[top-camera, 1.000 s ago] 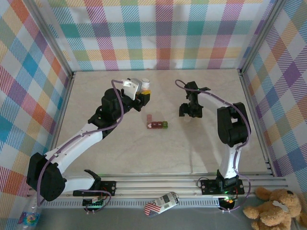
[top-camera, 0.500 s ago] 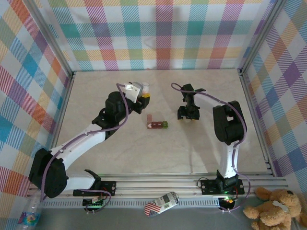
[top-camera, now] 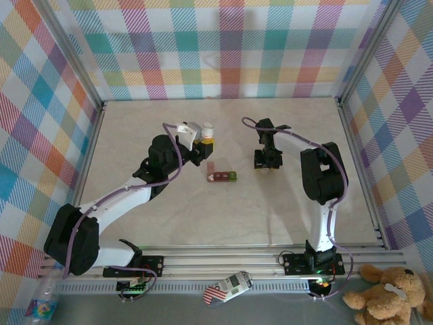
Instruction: Sort the pills into containers
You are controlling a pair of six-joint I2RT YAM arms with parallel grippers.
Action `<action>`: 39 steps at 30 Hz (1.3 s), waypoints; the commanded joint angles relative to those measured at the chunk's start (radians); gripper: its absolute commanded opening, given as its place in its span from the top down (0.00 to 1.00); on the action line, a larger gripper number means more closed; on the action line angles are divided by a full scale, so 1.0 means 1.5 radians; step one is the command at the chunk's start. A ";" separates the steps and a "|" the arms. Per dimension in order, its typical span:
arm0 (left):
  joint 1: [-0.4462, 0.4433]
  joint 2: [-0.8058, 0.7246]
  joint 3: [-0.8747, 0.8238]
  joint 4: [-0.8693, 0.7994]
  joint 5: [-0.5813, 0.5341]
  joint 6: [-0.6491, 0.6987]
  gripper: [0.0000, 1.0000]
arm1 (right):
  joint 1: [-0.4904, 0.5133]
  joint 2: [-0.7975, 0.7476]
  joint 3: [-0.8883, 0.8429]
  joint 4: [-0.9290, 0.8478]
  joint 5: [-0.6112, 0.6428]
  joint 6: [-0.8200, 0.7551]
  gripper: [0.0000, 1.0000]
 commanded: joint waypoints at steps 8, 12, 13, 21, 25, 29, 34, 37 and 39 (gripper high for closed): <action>0.005 0.058 0.002 0.031 0.083 0.036 1.00 | 0.003 -0.073 0.013 -0.001 -0.050 -0.007 0.62; 0.005 0.104 0.026 0.023 0.094 0.043 1.00 | 0.002 -0.113 0.055 -0.026 -0.087 -0.011 0.62; 0.005 0.116 0.033 0.020 0.095 0.045 1.00 | 0.001 -0.121 0.070 -0.036 -0.097 -0.014 0.62; 0.005 0.204 0.091 0.005 0.116 0.077 1.00 | 0.000 -0.128 0.228 -0.125 -0.221 -0.058 0.60; 0.004 0.239 0.124 -0.012 0.150 0.102 1.00 | -0.002 -0.105 0.289 -0.157 -0.282 -0.087 0.60; 0.005 0.268 0.158 -0.034 0.163 0.128 1.00 | -0.005 -0.079 0.336 -0.184 -0.330 -0.106 0.60; 0.005 0.303 0.216 -0.092 0.198 0.161 1.00 | -0.006 -0.044 0.388 -0.224 -0.375 -0.126 0.60; 0.005 0.315 0.234 -0.104 0.198 0.182 1.00 | -0.007 -0.030 0.409 -0.246 -0.379 -0.138 0.60; 0.005 0.323 0.244 -0.115 0.198 0.197 1.00 | -0.007 -0.024 0.417 -0.254 -0.379 -0.141 0.60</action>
